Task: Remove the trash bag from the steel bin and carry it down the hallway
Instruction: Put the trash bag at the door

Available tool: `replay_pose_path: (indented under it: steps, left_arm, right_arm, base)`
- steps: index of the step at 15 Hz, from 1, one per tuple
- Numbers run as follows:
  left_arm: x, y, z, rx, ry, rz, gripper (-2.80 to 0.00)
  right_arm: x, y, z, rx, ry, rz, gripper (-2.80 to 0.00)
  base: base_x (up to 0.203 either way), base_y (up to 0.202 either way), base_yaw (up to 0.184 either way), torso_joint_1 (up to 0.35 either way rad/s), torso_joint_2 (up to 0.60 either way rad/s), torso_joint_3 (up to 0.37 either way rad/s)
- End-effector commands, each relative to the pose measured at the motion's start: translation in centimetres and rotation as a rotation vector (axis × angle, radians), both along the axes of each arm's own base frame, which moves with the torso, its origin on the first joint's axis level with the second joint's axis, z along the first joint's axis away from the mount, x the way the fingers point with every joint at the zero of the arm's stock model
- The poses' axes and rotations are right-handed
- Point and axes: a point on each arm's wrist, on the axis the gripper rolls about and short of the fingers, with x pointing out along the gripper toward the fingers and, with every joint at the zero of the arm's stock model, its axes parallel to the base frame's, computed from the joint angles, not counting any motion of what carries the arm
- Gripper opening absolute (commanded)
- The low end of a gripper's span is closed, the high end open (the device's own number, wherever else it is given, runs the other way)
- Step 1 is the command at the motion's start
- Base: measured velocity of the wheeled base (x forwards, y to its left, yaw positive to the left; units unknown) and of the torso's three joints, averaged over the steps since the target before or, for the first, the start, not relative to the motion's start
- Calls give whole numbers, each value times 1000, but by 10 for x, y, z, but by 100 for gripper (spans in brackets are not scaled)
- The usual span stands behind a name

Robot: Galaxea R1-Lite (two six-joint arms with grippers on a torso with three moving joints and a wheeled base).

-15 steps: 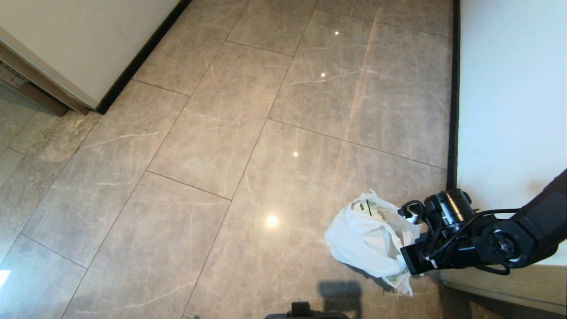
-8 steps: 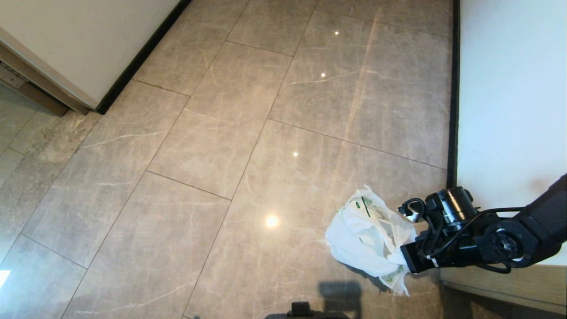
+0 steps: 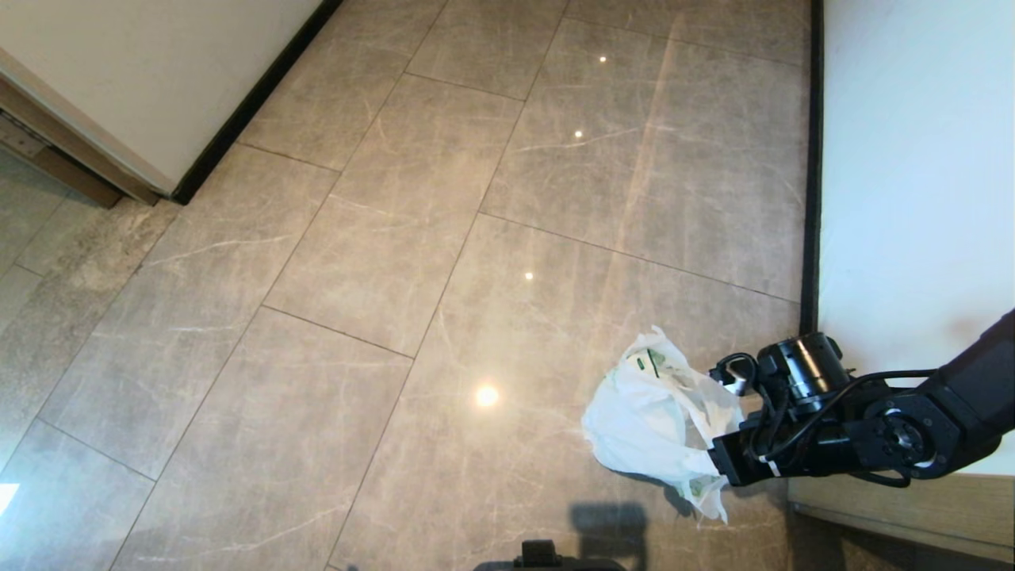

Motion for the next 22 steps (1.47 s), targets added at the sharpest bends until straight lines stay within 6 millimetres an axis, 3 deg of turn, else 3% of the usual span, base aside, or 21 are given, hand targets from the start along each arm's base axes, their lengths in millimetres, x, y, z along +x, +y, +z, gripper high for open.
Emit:
replay_pose_path:
  steps: [1, 2, 5, 13, 22]
  left_arm:
    - [0, 0, 0, -1, -1, 0, -280]
    - [0, 0, 0, -1, -1, 0, -280]
    - [0, 0, 0, -1, -1, 1, -280]
    - [0, 0, 0, -1, -1, 0, -280]
    - [0, 0, 0, -1, -1, 0, -280]
  right_arm:
    - [0, 1, 1, 4, -5, 5, 0]
    - [0, 2, 3, 6, -10, 5, 0]
    - [-1, 14, 40, 46, -90, 20, 0]
    - [-22, 56, 110, 82, -128, 143, 0]
    - [-60, 64, 166, 80, -189, 188, 0]
  base:
    - [0, 0, 0, 0, 0, 0]
    - [0, 0, 0, 0, 0, 0]
    - [0, 0, 0, 0, 0, 0]
    - [0, 0, 0, 0, 0, 0]
    - [0, 0, 0, 0, 0, 0]
